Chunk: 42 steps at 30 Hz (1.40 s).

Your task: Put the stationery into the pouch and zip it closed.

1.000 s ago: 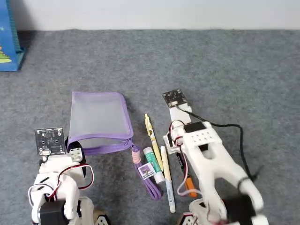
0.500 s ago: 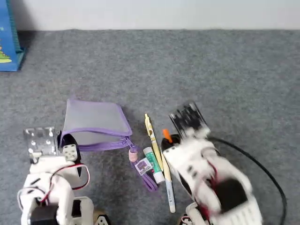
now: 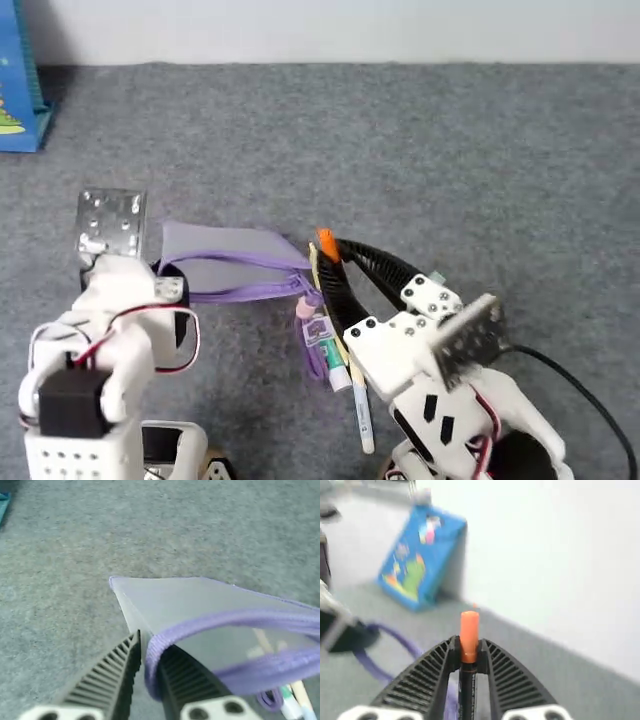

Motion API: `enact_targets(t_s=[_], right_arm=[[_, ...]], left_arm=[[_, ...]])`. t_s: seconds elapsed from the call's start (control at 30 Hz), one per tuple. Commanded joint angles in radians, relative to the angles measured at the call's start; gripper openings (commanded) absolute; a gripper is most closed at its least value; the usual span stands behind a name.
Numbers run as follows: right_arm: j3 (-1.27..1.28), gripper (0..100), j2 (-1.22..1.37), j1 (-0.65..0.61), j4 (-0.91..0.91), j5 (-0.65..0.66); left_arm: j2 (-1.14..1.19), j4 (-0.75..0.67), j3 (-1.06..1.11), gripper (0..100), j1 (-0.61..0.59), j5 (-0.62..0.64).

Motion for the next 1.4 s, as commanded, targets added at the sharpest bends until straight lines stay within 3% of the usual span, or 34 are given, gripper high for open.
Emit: enact_targets(t_s=[0.0,0.33,0.9,1.1,1.3,1.37], right_arm=[[-0.055,0.7,-0.002,-0.035,-0.145,0.003],[-0.012,0.7,0.065,-0.087,-0.455,0.000],[0.301,0.7,0.348,-0.084,-1.069,0.008],[0.393,1.7,0.354,-0.084,-1.010,0.009],[0.316,26.6,0.308,-0.025,-0.765,-0.011],[0.265,28.2,0.269,-0.008,-0.639,-0.054]], left_arm=[[0.098,0.020,-0.110,1,0.037,0.017],[0.175,-0.021,-0.116,1,0.104,0.048],[0.175,0.003,-0.111,1,0.112,0.077],[0.176,0.003,-0.111,1,0.112,0.087],[0.176,0.003,-0.111,1,0.110,0.087],[0.176,0.003,-0.111,1,0.106,0.087]])
